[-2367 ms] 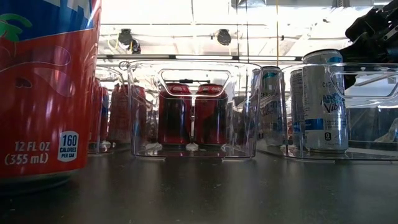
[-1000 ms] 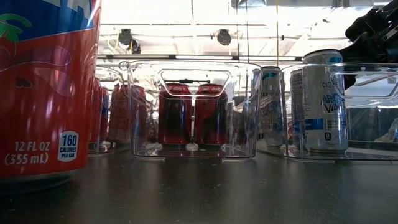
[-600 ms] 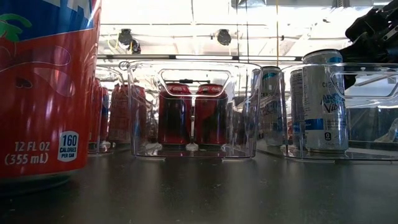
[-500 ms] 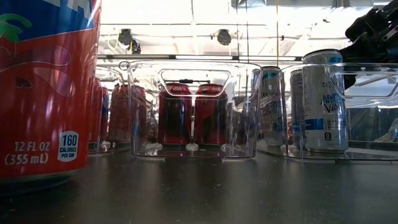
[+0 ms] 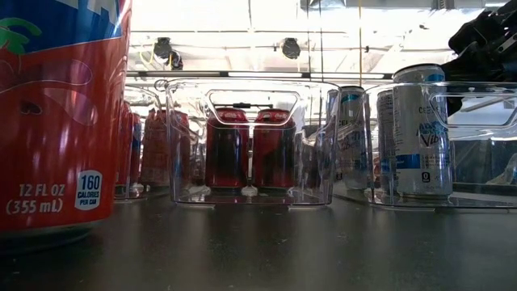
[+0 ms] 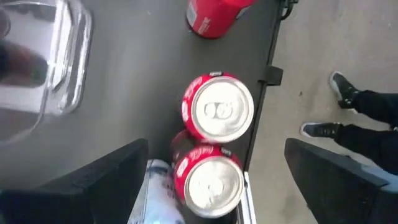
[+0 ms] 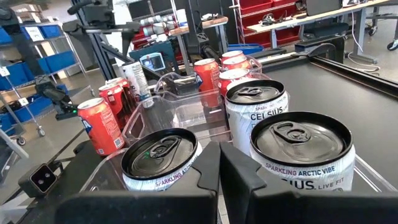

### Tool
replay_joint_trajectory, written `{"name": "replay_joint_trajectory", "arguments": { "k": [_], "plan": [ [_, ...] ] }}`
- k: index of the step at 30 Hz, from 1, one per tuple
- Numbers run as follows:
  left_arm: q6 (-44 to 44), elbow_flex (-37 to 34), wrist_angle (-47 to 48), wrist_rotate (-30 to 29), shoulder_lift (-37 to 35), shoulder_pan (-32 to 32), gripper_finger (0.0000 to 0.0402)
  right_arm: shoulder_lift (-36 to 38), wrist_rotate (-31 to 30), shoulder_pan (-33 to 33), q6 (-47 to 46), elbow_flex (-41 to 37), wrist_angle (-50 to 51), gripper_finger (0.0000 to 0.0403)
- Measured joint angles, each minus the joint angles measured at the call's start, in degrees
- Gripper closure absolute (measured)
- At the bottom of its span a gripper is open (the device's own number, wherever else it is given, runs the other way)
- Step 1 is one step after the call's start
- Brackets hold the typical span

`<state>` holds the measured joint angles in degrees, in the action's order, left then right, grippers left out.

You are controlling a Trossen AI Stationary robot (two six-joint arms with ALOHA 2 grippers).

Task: Sort soda cans
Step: Put the right red white soda can into the middle transparent bin

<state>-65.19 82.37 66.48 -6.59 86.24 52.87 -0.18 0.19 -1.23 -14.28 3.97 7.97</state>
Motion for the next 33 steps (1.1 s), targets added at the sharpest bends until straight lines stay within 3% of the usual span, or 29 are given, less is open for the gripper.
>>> {"name": "replay_joint_trajectory", "arguments": {
  "k": [8,33],
  "plan": [
    [8.7,2.3,-0.7,0.4,4.7,-3.0,0.0018,0.0,0.0,0.0,0.0,0.0,0.0,0.0399],
    [8.7,2.4,-2.4,0.1,15.0,-3.3,0.0018,0.0,0.0,0.0,0.0,0.0,0.0,0.0399]
  ]
}}
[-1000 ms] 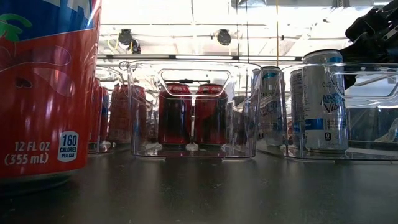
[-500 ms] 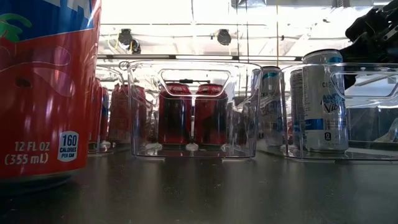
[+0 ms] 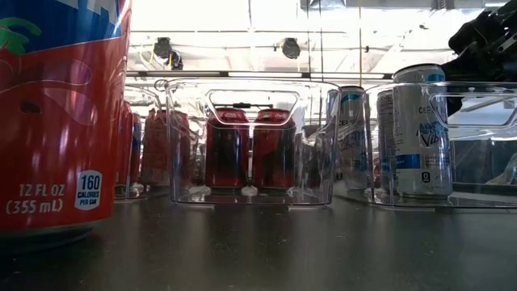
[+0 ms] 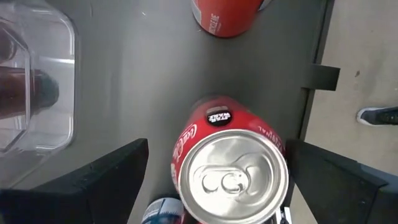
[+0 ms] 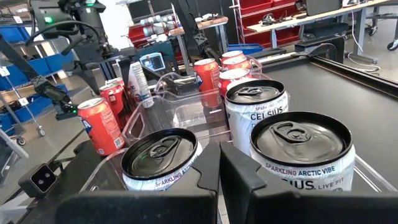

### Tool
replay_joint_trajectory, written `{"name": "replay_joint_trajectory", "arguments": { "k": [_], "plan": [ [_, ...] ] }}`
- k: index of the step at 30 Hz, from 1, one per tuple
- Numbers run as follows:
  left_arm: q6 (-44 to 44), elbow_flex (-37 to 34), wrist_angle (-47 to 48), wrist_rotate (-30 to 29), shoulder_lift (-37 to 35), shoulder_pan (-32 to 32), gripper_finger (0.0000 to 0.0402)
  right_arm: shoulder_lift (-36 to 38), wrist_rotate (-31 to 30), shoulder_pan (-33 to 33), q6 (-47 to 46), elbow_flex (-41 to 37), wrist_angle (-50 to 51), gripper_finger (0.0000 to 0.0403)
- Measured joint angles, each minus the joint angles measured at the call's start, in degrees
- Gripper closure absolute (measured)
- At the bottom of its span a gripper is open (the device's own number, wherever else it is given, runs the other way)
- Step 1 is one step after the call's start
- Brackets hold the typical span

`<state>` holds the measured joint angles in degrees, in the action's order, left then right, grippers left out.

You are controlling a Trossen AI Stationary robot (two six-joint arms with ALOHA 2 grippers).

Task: Sort soda cans
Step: Put the right red white soda can into the middle transparent bin

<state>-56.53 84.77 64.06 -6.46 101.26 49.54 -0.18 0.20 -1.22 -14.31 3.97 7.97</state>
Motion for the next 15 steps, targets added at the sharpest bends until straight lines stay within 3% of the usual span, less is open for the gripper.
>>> {"name": "replay_joint_trajectory", "arguments": {
  "k": [15],
  "plan": [
    [0.0,-0.9,1.1,2.1,4.4,0.0,0.0018,0.0,0.0,0.0,0.0,0.0,0.0,0.0399]
  ]
}}
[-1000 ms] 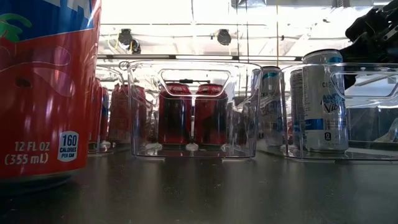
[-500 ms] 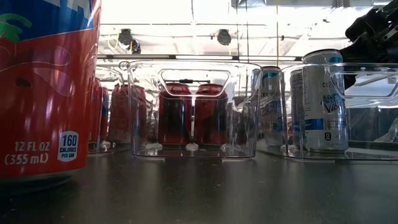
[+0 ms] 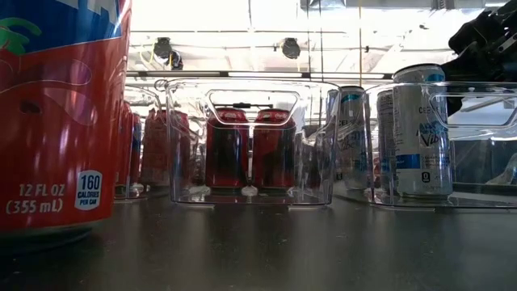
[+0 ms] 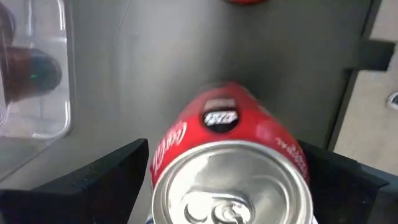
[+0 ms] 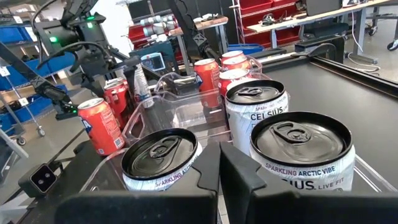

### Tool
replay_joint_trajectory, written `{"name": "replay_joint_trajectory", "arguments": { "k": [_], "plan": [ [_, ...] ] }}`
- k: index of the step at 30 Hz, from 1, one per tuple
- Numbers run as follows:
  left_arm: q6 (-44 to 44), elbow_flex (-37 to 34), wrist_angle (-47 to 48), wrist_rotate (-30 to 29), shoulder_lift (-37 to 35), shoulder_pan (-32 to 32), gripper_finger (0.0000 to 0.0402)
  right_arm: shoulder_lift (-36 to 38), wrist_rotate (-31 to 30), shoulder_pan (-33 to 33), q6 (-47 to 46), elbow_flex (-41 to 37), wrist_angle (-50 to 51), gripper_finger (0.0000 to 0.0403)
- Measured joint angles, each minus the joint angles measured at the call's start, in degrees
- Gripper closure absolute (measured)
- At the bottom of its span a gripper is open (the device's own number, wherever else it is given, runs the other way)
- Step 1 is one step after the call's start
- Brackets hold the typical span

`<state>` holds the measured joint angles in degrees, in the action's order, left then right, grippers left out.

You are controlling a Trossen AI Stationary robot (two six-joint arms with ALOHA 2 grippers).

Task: Sort soda cans
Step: Put the right red white soda can into the middle transparent bin

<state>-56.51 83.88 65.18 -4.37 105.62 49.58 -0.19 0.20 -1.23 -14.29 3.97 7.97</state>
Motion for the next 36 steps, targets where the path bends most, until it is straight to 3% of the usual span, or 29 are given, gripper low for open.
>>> {"name": "replay_joint_trajectory", "arguments": {
  "k": [8,15,21,29,36],
  "plan": [
    [0.0,0.0,1.6,1.4,0.2,-0.1,0.0025,0.0,0.0,0.0,0.0,0.0,0.0,0.0399],
    [0.0,0.0,1.3,1.4,0.2,-0.1,0.0084,0.0,0.0,0.0,0.0,0.0,0.0,0.0399],
    [0.1,1.1,1.6,2.2,0.2,-0.1,0.0077,0.0,0.0,0.0,0.0,0.0,0.0,0.0399],
    [-0.1,6.6,5.4,2.4,0.2,-0.1,0.0061,0.0,0.0,0.0,0.0,0.0,0.0,0.0399],
    [-1.6,16.9,13.0,2.0,0.2,-2.0,0.0059,0.0,0.0,0.0,0.0,0.0,0.0,0.0399]
  ]
}}
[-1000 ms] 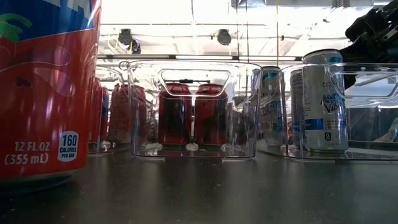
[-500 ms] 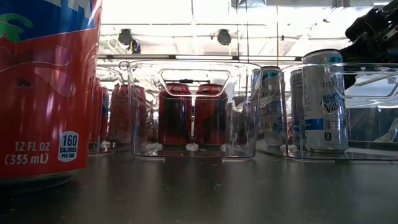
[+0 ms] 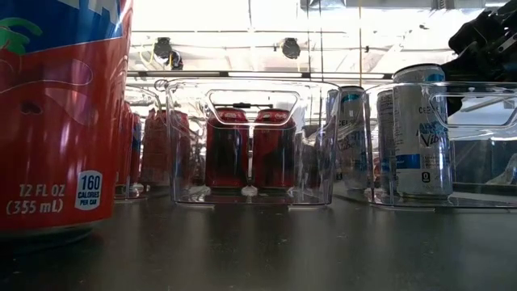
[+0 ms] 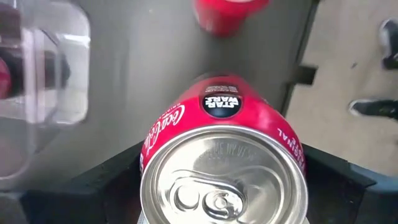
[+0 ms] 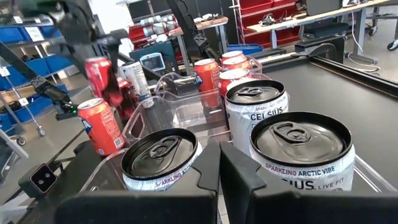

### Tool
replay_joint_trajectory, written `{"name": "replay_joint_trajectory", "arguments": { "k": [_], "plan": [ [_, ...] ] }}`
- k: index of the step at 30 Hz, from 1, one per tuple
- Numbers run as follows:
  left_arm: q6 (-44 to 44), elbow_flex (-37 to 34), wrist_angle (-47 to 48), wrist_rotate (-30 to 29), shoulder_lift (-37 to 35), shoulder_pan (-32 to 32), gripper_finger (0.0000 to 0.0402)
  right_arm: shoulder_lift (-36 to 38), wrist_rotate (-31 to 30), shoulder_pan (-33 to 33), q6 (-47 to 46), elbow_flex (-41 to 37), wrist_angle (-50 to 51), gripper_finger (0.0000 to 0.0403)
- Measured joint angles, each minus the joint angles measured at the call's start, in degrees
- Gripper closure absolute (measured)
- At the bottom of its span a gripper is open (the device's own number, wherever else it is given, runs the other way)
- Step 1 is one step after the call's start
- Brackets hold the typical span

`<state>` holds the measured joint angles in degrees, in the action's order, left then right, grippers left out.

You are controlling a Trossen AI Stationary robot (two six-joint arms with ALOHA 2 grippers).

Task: Sort soda cans
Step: Put the right red white soda can into the middle transparent bin

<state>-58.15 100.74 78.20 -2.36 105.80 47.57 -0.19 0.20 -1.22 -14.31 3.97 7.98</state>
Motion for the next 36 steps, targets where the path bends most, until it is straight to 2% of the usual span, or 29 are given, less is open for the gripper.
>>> {"name": "replay_joint_trajectory", "arguments": {
  "k": [5,14,19,26,32,36],
  "plan": [
    [-0.6,8.5,3.9,-1.5,0.0,-2.8,0.0058,0.0,0.0,0.0,0.0,0.0,0.0,0.0399],
    [-1.6,19.8,7.4,-10.7,-0.1,-11.2,0.0057,0.0,0.0,0.0,0.0,0.0,0.0,0.0399],
    [6.5,21.7,6.8,-11.1,-0.1,-18.7,0.0057,0.0,0.0,0.0,0.0,0.0,0.0,0.0399],
    [23.7,21.7,1.7,-9.0,-0.1,-30.4,0.0057,0.0,0.0,0.0,0.0,0.0,0.0,0.0399],
    [35.9,21.8,-5.1,-4.2,0.9,-38.9,0.0057,0.0,0.0,0.0,0.0,0.0,0.0,0.0399],
    [41.8,21.7,-5.2,0.0,4.4,-41.5,0.0057,0.0,0.0,0.0,0.0,0.0,0.0,0.0399]
  ]
}}
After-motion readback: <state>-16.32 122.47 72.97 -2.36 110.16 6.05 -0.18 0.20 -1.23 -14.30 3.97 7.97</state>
